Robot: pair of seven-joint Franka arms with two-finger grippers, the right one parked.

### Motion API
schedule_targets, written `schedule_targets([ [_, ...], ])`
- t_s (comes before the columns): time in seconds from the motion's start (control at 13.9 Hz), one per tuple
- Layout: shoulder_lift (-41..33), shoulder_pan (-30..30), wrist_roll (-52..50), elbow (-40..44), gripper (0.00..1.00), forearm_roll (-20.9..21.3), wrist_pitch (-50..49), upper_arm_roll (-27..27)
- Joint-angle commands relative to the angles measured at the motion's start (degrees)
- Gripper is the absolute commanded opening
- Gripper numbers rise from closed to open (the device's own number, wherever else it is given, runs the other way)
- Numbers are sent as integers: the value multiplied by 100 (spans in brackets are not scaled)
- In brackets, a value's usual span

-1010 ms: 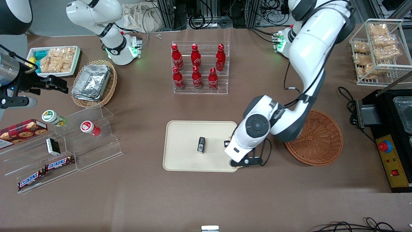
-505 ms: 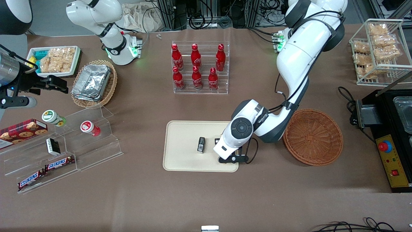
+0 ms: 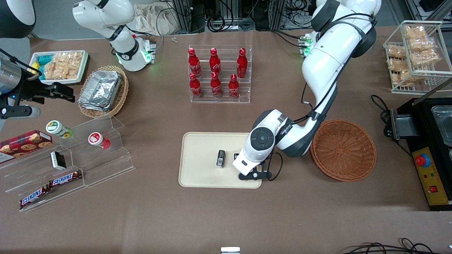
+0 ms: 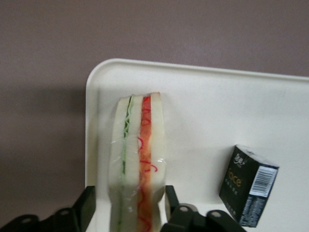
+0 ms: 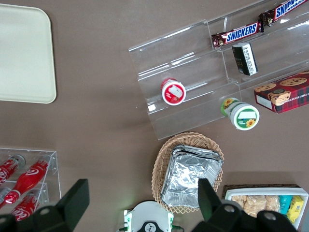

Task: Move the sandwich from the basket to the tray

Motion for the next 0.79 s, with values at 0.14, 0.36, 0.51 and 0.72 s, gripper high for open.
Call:
schedule_targets([
  [0.14,-730,413,-106,-2,100,54,-1180,-2],
  [0.36,-1687,992,-97,-1053,100,-42,-887,-54],
  [0.51,-2434,1388,-71,-1809,100,-271,-709,-142],
  [0.72,-3427,1880,866,-2619,100,-629,-858,-160],
])
